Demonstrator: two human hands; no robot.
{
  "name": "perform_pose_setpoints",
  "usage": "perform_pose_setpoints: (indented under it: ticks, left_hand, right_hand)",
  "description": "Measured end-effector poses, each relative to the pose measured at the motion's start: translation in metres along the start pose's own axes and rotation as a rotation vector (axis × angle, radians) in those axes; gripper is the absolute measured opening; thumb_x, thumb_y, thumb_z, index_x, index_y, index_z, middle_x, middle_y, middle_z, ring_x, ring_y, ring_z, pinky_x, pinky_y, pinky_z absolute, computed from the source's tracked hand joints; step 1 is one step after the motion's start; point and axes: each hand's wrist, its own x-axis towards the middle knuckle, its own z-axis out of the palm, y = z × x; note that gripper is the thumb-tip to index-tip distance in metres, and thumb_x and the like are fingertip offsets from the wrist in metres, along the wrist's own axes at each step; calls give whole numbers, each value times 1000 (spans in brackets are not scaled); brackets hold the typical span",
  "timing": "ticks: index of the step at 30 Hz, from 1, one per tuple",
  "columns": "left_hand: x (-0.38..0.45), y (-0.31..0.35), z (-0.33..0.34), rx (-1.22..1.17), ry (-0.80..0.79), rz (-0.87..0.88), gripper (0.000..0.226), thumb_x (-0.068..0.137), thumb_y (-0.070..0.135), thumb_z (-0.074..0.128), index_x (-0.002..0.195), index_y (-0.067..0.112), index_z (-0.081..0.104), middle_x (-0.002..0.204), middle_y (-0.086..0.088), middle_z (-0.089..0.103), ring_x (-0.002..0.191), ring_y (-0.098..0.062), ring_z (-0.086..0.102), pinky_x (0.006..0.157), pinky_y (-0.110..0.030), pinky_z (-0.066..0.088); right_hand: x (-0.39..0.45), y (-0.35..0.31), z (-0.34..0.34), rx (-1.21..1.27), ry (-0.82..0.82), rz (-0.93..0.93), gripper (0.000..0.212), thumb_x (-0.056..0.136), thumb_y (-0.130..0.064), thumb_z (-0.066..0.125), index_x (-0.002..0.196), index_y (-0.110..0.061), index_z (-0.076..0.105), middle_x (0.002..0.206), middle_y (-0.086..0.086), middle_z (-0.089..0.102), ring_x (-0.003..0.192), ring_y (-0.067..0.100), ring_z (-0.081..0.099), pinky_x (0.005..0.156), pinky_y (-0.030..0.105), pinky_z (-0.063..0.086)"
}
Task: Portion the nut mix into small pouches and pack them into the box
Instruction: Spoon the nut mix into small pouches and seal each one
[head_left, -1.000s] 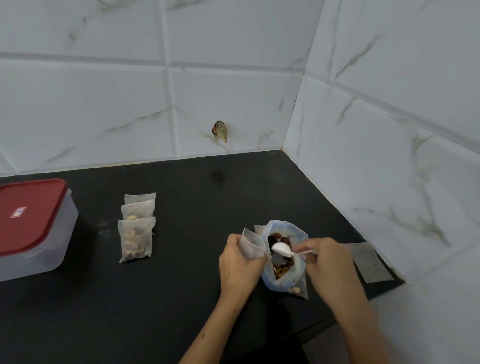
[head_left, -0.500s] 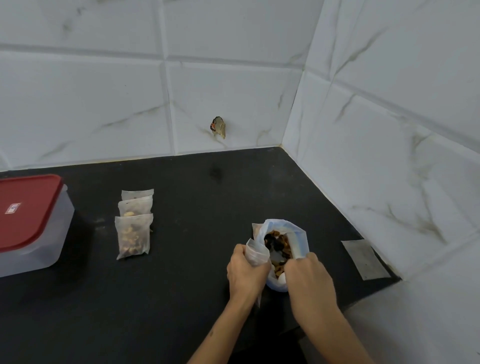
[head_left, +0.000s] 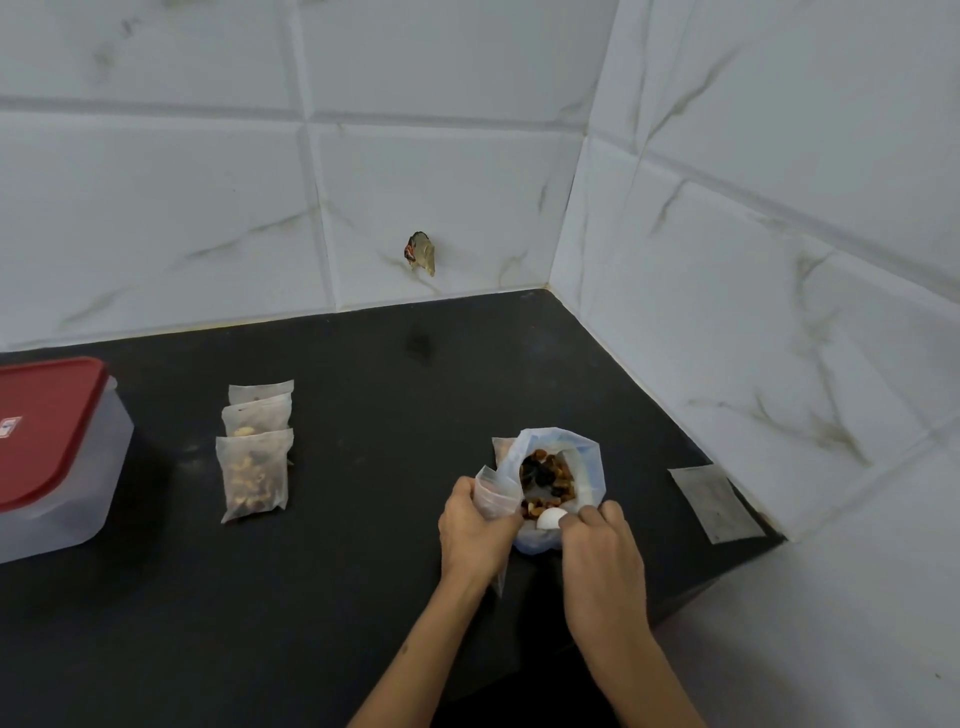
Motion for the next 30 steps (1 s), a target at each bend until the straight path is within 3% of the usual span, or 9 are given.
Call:
perform_pose_setpoints:
  ticks: [5, 8, 11, 14, 17, 21, 26, 30]
  left_hand:
    - [-1, 1, -5, -50, 12, 1, 29, 74, 16, 79, 88, 22, 55, 89, 4, 65, 81, -7, 62, 59, -15, 45]
    - [-1, 1, -6, -61, 28, -19, 29, 73, 17, 79, 87, 24, 55, 91, 4, 65, 81, -5, 61, 60, -17, 45]
    - [-3, 0, -4, -57, 36, -38, 30, 72, 17, 79, 89, 22, 55, 91, 3, 64, 82, -7, 61, 61, -19, 45]
    - [-3, -1, -3, -45, 35, -63, 34, 70, 17, 80, 94, 18, 55, 92, 2, 63, 84, -10, 61, 64, -22, 47]
    - [-3, -1, -2, -59, 29, -101, 34, 70, 16, 80, 93, 19, 55, 93, 1, 63, 85, -11, 61, 69, -26, 51]
    - [-2, -2, 0, -114, 17, -143, 35, 69, 14, 81, 92, 20, 56, 94, 0, 64, 86, -13, 63, 73, -31, 55]
    - [-2, -2, 1, -195, 0, -176, 38, 66, 11, 82, 93, 21, 58, 96, -4, 67, 89, -19, 67, 78, -45, 59]
    - [-4, 2, 0, -261, -16, -164, 38, 63, 9, 79, 95, 18, 60, 96, -8, 69, 88, -22, 69, 77, -48, 59]
  right_hand:
    - [0, 18, -13, 342, 2, 217, 38, 91, -17, 57, 128, -26, 53, 119, -1, 53, 94, 7, 46, 79, 18, 40]
    - [0, 39, -11, 664, 302, 290, 29, 90, -9, 57, 113, -26, 65, 101, -1, 65, 75, 2, 51, 62, 11, 36]
    - [9, 44, 0, 993, 452, 348, 29, 92, -3, 54, 105, -24, 69, 88, -2, 64, 78, 11, 65, 69, 22, 50]
    - [16, 35, 14, 1274, 496, 477, 29, 93, 0, 50, 114, -12, 66, 105, 4, 65, 86, 10, 65, 74, 25, 55]
    - [19, 26, 28, 1254, 572, 543, 35, 90, -7, 58, 125, -13, 59, 111, 1, 63, 97, 12, 61, 82, 29, 52]
    - [25, 12, 38, 1159, 557, 487, 54, 79, -7, 72, 130, -9, 54, 117, 6, 64, 99, 11, 59, 72, 13, 44]
    - [30, 6, 50, 1092, 570, 483, 59, 76, -2, 73, 131, -10, 52, 126, 8, 60, 116, 21, 58, 88, 28, 49]
    - [29, 3, 42, 1205, 616, 448, 56, 79, 6, 65, 132, -10, 53, 119, 7, 64, 103, 15, 62, 74, 7, 43]
